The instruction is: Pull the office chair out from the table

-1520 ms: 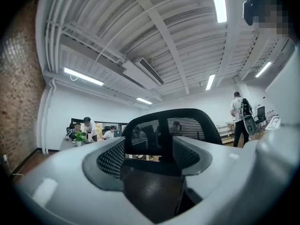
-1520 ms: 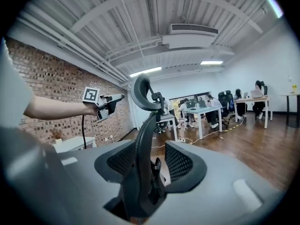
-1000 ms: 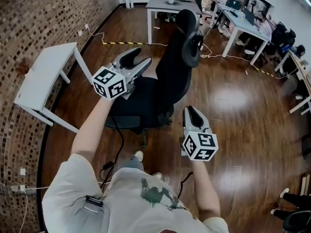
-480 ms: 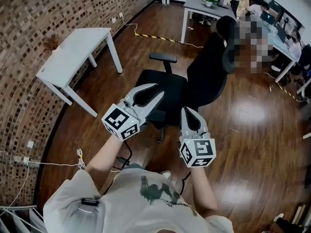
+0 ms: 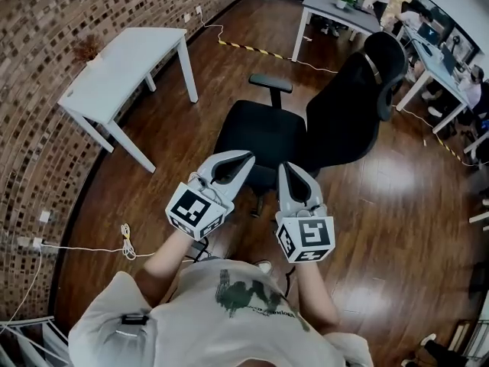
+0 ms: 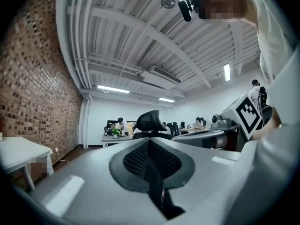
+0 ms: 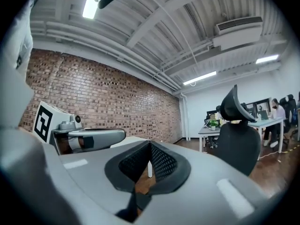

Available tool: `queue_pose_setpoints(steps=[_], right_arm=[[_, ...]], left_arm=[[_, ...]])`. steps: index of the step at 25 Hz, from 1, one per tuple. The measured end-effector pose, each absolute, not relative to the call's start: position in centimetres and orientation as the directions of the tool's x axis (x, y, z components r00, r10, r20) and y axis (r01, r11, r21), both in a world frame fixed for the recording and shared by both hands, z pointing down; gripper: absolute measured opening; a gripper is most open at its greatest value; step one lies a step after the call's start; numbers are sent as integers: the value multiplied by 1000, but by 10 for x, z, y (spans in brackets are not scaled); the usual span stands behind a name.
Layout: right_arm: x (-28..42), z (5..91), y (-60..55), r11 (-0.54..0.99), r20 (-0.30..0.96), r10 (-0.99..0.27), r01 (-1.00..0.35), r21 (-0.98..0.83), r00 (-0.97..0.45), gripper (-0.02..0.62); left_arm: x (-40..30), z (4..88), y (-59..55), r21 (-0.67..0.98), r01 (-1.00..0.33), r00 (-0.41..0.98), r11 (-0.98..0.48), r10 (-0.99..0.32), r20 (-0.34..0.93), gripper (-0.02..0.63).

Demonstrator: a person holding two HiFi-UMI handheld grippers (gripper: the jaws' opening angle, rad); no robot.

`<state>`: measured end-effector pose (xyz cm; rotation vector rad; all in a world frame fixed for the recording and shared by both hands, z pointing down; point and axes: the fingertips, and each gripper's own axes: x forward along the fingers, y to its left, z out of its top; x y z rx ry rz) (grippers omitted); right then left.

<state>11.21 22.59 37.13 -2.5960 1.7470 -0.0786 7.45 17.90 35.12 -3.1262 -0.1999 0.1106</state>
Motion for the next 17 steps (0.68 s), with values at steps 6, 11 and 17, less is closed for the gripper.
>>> queue_pose_setpoints(steps=[6, 11, 17], right_arm=[[97, 375, 207, -396, 67, -917, -918, -18, 394, 0], [87, 380, 203, -417, 92, -905, -909, 0, 415, 0], [78, 387, 198, -441, 122, -891, -897, 1, 438, 0]], left_arm=[[57, 370, 162, 51, 117, 993, -992, 115, -39, 15], [49, 381, 156, 82, 144, 989, -986, 142, -38, 15], [39, 391, 149, 117, 166, 986, -979, 163, -35, 15]])
